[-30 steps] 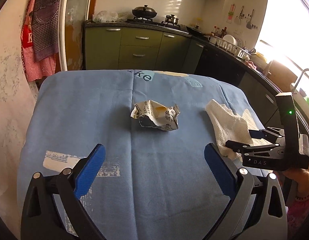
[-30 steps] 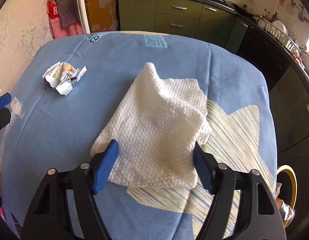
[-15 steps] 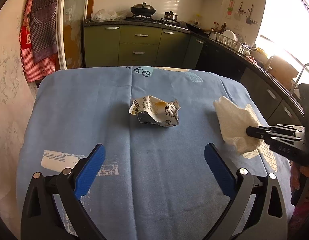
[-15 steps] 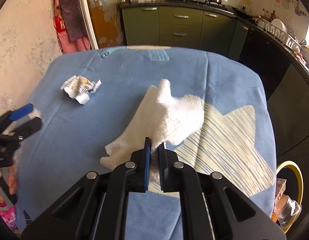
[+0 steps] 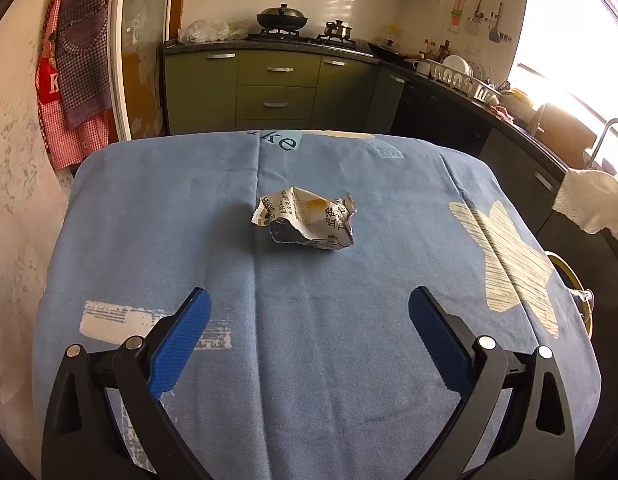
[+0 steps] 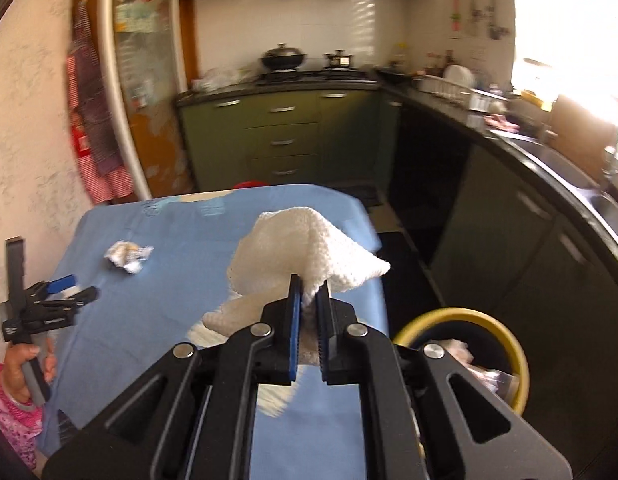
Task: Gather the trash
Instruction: 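Carry the tissue over the bin and open the right gripper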
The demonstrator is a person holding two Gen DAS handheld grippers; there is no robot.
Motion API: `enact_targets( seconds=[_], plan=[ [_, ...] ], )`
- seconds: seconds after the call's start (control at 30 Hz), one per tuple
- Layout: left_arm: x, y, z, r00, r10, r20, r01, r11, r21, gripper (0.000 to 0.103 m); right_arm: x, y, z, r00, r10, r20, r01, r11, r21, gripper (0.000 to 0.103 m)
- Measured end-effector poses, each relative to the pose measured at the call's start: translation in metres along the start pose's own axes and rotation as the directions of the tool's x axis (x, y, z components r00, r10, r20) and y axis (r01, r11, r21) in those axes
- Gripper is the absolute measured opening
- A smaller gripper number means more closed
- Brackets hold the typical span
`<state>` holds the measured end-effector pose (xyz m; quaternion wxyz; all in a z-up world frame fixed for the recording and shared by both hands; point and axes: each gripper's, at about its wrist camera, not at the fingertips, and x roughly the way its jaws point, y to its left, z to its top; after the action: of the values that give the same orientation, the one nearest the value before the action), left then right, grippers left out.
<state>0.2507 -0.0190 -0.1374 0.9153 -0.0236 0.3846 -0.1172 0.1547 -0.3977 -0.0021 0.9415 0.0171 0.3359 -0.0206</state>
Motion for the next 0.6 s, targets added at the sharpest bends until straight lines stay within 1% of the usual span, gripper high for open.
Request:
enact_targets(
  seconds=[0.07,0.13,0.17,0.27,0.4,0.43,0.5,0.53,0.57,0.6],
  plan=[
    [0.0,-0.002,-0.001,1.0,0.0,0.0,0.0,1.0,0.005,0.098,-0.005,-0.025,-0.007,0.997,-0.073,-0.012,0.074,0.997,0.029,0.007],
    [0.001,-0.003,-0.002,1.0,0.001,-0.005,-0.001,1.0,0.008,0.098,-0.004,-0.043,-0.014,0.992,-0.121,-0.031,0.123,0.991,0.051,0.007],
    [0.002,-0.003,-0.002,1.0,0.001,-0.009,-0.001,1.0,0.01,0.098,-0.003,-0.054,-0.018,0.986,-0.16,-0.047,0.162,0.985,0.058,0.008],
    [0.005,-0.005,-0.003,1.0,0.002,-0.018,-0.002,1.0,0.017,0.098,0.003,-0.068,-0.03,0.968,-0.236,-0.082,0.241,0.968,0.063,0.008],
    [0.007,-0.007,-0.003,1.0,0.003,-0.022,-0.002,1.0,0.024,0.098,0.028,-0.082,-0.044,0.942,-0.303,-0.147,0.313,0.948,0.049,0.01],
    [0.008,-0.008,-0.003,1.0,0.002,-0.023,-0.002,1.0,0.024,0.098,0.036,-0.085,-0.048,0.936,-0.31,-0.168,0.322,0.946,0.046,0.012],
    [0.008,-0.008,-0.003,1.0,0.002,-0.024,-0.001,1.0,0.024,0.098,0.052,-0.091,-0.058,0.917,-0.34,-0.21,0.354,0.935,0.033,0.028],
    [0.008,-0.008,-0.003,1.0,0.001,-0.024,-0.001,1.0,0.023,0.098,0.056,-0.095,-0.063,0.905,-0.359,-0.227,0.375,0.927,0.029,0.038],
    [0.008,-0.008,-0.003,1.0,0.001,-0.024,0.0,1.0,0.022,0.098,0.058,-0.098,-0.068,0.895,-0.374,-0.242,0.393,0.919,0.032,0.041],
    [0.009,-0.007,-0.003,1.0,0.0,-0.024,0.0,1.0,0.021,0.098,0.057,-0.101,-0.072,0.891,-0.381,-0.247,0.403,0.914,0.043,0.042]
  ],
)
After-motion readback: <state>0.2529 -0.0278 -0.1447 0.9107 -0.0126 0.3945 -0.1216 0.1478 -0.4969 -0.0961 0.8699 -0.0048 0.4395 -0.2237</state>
